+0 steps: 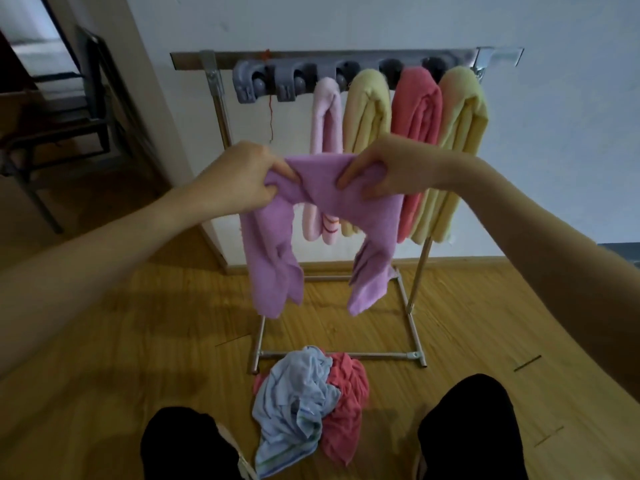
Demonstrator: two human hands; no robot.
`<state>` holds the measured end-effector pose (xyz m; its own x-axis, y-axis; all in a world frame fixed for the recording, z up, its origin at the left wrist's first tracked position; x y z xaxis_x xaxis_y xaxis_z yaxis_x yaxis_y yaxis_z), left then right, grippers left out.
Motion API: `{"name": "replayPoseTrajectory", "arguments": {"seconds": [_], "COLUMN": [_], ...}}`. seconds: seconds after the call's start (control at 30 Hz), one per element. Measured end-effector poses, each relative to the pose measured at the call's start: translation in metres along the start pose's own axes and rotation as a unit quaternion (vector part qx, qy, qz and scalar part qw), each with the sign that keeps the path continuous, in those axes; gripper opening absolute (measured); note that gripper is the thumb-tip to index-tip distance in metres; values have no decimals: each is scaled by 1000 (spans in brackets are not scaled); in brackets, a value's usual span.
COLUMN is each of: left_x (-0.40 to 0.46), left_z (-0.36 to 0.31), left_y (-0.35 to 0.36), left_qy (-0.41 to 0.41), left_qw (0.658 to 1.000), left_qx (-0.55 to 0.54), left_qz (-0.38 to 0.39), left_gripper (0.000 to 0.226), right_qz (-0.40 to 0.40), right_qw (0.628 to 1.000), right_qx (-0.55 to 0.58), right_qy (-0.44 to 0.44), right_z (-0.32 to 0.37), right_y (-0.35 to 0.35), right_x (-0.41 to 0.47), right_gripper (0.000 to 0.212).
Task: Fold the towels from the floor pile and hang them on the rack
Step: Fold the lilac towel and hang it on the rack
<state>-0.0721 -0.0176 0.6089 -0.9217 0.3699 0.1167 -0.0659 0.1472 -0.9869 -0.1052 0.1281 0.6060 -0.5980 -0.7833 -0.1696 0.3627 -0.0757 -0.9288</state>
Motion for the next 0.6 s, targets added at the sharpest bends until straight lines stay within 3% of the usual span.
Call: {"name": "replayPoseTrajectory", "arguments": {"seconds": [0.17,0.3,0.43,0.6], "left_x": [28,56,86,124], "left_z": [0,13,30,39], "left_y": [-59,-95,-104,-91], "left_qy": [27,2,-30,-41], "left_qw": [993,976,972,973], "left_qx": [38,119,145,148], "left_qz": [-109,-181,-184,-173], "left_gripper": [37,43,46,32], "right_qz": [-133,-217,-272,-306], "right_qw": [987,969,949,920], "right_qx": [-92,-106,-114,-133], "right_qy": [16,58,110,206], "right_z": [6,2,-12,-41], "right_y": [-77,-122,-145,-146], "right_x": [4,15,36,60], "right_gripper": [46,48,47,38]}}
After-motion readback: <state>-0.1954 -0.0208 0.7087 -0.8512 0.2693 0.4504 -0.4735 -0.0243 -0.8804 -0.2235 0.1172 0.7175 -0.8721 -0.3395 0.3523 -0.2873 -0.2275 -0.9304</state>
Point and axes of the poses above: each hand's wrist, its own x-axis towards the middle knuckle, its own y-axis out of the palm, z = x × y, the point moved 9 cm from there along x, towards the middle knuckle, and after that the axes turned 12 degrees about z, right-handed, at the moved point
